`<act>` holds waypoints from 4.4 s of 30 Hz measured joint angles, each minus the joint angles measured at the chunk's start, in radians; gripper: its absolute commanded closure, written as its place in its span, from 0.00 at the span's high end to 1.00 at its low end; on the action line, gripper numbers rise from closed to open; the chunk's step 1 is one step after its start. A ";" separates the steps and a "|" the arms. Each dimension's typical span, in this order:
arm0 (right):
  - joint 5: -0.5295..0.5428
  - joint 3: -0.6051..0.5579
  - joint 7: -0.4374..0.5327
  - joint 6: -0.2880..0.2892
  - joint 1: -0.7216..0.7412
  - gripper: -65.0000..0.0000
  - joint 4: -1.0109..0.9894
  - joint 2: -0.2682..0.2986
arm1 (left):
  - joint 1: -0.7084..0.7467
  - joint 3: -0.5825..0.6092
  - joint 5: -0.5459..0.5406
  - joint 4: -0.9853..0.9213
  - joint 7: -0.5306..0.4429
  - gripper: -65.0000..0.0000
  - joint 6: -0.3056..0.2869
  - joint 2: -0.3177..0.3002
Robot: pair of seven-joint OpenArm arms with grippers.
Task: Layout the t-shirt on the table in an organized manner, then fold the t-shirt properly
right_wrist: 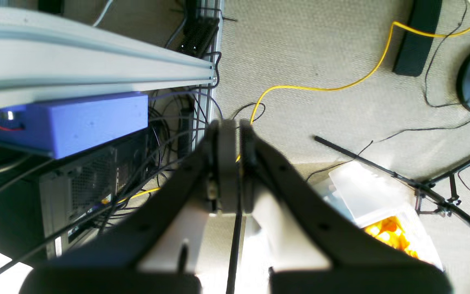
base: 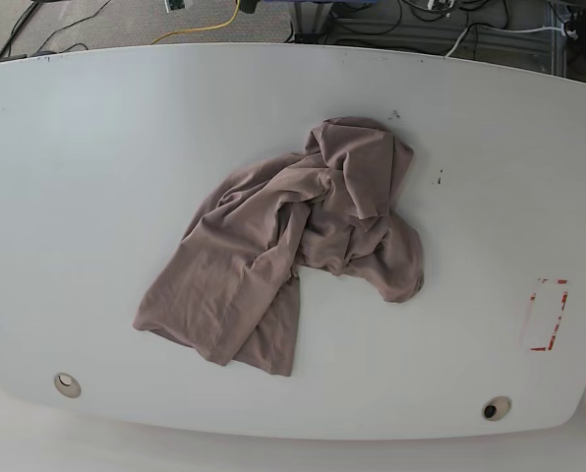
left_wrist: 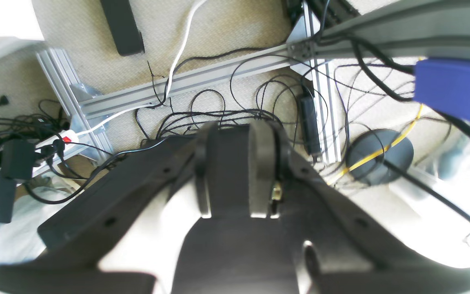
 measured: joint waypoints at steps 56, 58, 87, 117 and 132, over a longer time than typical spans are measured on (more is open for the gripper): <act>0.000 0.004 -0.063 -0.001 -0.079 0.02 0.309 -0.008 | 0.050 0.002 -0.040 0.324 0.061 0.22 -0.005 -0.011; 0.000 0.004 -0.067 0.000 -0.076 0.03 0.314 -0.006 | 0.038 0.002 -0.045 0.330 0.061 0.23 -0.005 -0.011; -0.007 0.005 -0.056 0.000 -0.019 0.14 0.362 -0.006 | -0.085 0.043 -0.031 0.416 0.297 0.27 -0.023 -0.010; -0.021 0.007 -0.076 0.004 0.064 0.29 0.353 -0.011 | -0.093 0.054 -0.001 0.384 0.354 0.25 -0.024 -0.005; -0.021 0.007 -0.075 0.003 0.063 0.29 0.354 -0.011 | -0.036 0.054 -0.003 0.397 0.350 0.25 -0.024 -0.005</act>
